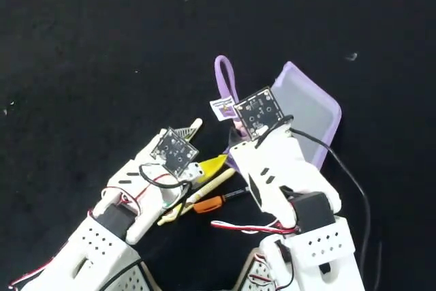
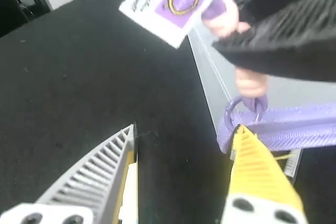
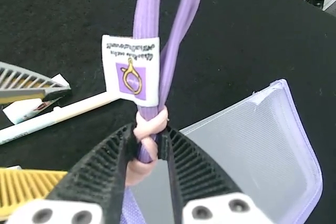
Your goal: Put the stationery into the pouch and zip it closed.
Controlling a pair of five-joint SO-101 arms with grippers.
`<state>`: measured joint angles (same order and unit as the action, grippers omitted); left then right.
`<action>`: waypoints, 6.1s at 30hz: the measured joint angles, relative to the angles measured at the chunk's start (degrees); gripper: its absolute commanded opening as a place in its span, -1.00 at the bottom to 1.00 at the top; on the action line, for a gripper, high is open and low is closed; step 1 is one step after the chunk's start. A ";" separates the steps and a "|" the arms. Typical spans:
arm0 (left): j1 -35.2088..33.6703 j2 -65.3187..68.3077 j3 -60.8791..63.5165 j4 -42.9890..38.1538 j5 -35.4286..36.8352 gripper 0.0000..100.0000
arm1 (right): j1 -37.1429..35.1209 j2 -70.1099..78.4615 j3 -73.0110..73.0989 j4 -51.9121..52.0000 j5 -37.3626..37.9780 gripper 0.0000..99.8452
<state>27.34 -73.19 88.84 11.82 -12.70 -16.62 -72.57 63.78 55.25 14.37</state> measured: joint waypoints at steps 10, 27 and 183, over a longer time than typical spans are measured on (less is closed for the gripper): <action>0.00 12.92 -3.78 -1.93 0.00 -0.41 | 0.00 0.00 0.00 0.00 0.09 -0.98; 3.34 28.75 -11.16 -11.69 0.35 -0.41 | 0.26 0.00 0.00 0.00 0.18 -0.98; -4.84 40.44 -20.48 -6.15 0.70 -0.55 | 3.87 13.27 -23.56 29.89 11.52 -0.98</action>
<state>22.51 -32.75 68.35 5.67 -12.00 -12.75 -59.30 40.22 85.14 25.89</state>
